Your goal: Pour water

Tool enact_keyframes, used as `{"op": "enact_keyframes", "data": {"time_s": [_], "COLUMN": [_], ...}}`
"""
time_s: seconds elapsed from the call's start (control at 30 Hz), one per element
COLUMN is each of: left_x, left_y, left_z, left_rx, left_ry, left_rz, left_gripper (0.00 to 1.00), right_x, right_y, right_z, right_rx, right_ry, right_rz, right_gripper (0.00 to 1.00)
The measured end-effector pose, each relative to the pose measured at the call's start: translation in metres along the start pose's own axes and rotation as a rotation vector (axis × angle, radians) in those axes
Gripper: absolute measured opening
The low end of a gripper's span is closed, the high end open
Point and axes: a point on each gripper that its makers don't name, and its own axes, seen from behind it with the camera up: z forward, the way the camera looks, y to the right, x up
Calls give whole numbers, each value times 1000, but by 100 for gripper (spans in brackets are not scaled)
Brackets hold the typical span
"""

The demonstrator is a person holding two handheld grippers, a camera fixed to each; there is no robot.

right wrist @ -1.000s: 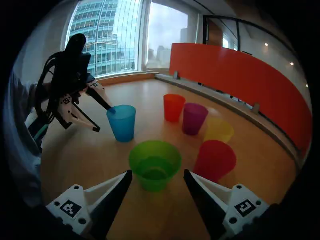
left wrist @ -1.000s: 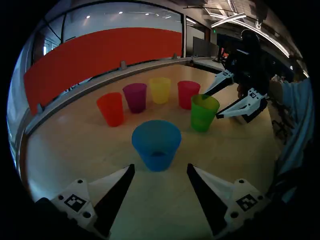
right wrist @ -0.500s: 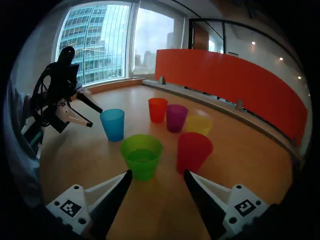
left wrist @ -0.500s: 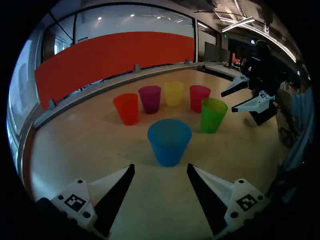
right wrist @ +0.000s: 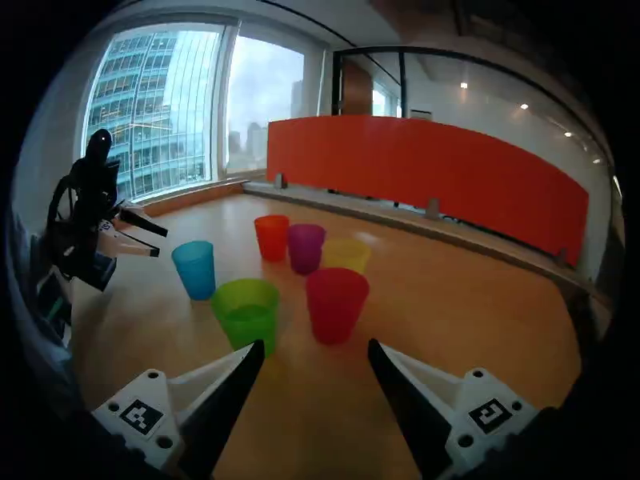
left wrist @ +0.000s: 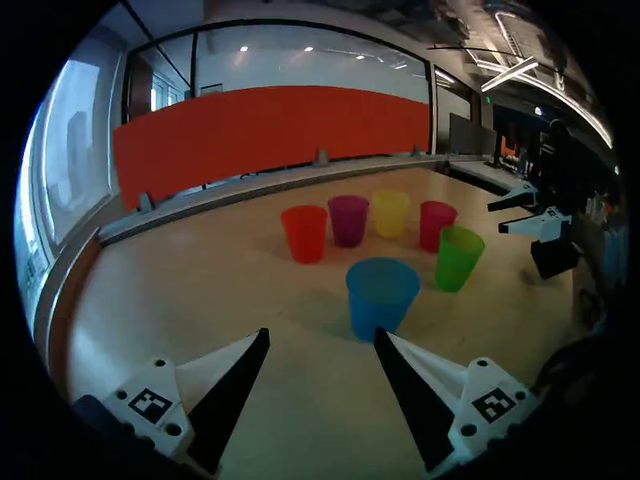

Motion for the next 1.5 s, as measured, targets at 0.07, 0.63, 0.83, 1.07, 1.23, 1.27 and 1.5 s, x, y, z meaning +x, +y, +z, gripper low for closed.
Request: {"op": "enact_keyframes", "data": {"time_s": [0.07, 0.63, 0.83, 1.07, 1.23, 1.27, 1.5], "left_x": [4, 50, 66, 85, 98, 101, 110], "left_y": [-6, -31, -37, -44, -44, -43, -42], "left_z": [-4, -26, -34, -44, -52, -53, -56], "left_rx": [23, 174, 222, 264, 273, 274, 291], "left_ry": [19, 210, 268, 340, 393, 404, 450], "left_rz": [-18, -86, -76, -92, -101, -103, -110], "left_gripper": [97, 97, 97, 97, 97, 97, 97], "right_x": [6, 62, 76, 91, 95, 95, 98], "right_y": [7, 74, 87, 101, 108, 108, 110], "right_z": [-4, -29, -37, -47, -52, -53, -56], "right_rx": [-36, -338, -408, -477, -507, -512, -545], "right_ry": [22, 250, 303, 370, 396, 401, 417], "right_rz": [15, 113, 127, 142, 156, 155, 133], "right_gripper": [100, 100, 100, 100, 100, 100, 100]}}
